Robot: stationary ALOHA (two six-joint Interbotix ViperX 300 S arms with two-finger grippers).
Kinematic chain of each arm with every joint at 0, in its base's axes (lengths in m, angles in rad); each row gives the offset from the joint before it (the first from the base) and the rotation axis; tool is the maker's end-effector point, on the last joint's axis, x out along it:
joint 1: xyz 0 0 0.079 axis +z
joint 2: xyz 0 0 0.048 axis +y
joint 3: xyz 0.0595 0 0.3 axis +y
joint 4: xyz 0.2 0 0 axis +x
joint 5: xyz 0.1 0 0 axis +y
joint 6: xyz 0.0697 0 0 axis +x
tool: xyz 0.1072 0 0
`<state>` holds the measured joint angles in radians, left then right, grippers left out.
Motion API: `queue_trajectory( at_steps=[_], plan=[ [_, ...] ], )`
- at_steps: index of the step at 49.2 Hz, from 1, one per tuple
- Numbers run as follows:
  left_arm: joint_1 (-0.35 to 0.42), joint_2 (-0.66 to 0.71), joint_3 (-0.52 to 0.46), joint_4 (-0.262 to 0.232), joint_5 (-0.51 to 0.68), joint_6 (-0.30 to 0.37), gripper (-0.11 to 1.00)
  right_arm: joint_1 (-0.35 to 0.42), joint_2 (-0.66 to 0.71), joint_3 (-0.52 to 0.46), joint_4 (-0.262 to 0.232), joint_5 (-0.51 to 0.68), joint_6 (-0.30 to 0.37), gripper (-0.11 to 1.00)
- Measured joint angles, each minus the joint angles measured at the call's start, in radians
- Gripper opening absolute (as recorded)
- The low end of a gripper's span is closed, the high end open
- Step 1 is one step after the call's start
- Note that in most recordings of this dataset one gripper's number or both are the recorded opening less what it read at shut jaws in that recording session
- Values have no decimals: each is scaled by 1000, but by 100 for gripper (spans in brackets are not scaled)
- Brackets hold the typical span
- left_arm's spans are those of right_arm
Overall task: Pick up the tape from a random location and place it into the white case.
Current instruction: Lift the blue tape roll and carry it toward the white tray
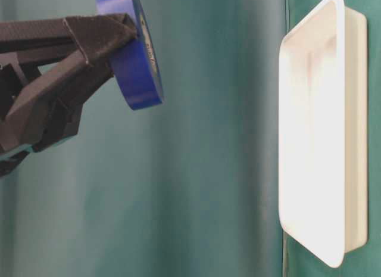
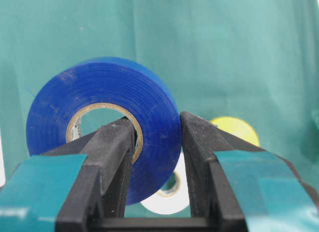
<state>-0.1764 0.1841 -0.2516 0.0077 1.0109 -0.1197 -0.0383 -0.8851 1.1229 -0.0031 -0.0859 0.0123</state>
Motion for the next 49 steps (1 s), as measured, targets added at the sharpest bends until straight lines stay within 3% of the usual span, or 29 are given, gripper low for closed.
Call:
queue_trajectory(
  at_steps=[16, 32, 49],
  plan=[
    [55, -11, 11, 2, 2, 5, 24, 0, 0, 0, 0, 2, -2, 93],
    [213, -54, 69, 2, -5, 46, 24, 0, 0, 0, 0, 11, -2, 93],
    [390, -89, 129, 3, -17, 46, 24, 0, 0, 0, 0, 12, 0, 93]
  ],
)
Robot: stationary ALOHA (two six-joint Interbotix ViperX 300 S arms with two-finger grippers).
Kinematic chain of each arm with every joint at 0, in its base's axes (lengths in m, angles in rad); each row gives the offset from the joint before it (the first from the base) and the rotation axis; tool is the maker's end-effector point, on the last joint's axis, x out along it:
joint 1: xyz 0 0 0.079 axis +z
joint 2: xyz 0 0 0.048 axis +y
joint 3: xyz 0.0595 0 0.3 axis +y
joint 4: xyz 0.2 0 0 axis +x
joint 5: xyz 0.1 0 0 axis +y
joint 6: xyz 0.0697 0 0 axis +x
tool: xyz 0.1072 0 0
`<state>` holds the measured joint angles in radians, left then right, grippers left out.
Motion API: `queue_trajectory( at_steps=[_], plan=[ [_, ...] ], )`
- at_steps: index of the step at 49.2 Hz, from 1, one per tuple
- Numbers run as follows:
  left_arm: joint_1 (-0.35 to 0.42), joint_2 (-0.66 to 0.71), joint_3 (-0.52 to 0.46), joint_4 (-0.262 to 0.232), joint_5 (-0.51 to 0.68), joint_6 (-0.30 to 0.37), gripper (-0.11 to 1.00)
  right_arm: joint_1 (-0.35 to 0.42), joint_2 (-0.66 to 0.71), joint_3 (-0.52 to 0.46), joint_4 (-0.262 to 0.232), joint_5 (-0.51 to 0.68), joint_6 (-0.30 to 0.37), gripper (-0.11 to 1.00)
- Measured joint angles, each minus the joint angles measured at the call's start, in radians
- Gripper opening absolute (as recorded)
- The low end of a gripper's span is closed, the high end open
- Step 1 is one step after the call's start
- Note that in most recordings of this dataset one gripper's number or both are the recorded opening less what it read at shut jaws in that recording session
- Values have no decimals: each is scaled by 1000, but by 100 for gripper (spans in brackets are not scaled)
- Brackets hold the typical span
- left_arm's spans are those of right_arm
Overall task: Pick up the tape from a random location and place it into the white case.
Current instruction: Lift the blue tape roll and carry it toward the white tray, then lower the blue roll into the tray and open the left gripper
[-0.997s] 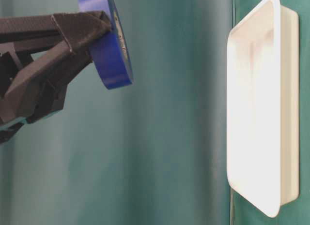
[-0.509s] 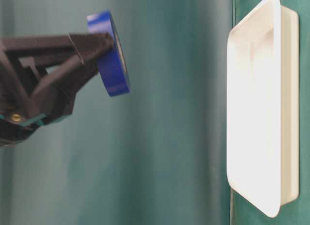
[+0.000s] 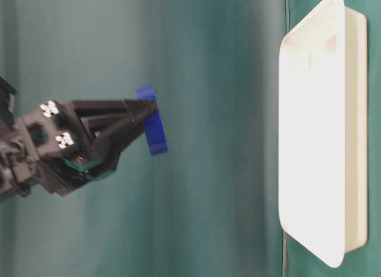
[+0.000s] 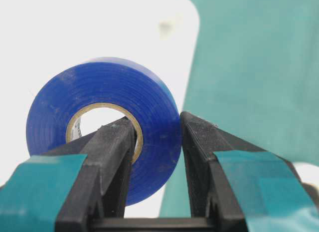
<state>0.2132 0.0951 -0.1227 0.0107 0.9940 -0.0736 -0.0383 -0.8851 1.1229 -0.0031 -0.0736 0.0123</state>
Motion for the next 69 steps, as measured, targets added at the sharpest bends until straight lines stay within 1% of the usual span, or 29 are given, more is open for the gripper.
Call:
queue_trajectory(
  at_steps=[7, 16, 69],
  plan=[
    [55, -9, 17, 0, -9, 0, 24, 0, 0, 0, 0, 0, -2, 93],
    [81, -9, 26, 0, -15, 2, 24, 0, 0, 0, 0, 0, -2, 93],
    [80, -11, 32, 0, -21, 0, 24, 0, 0, 0, -2, 0, -2, 93]
  ],
)
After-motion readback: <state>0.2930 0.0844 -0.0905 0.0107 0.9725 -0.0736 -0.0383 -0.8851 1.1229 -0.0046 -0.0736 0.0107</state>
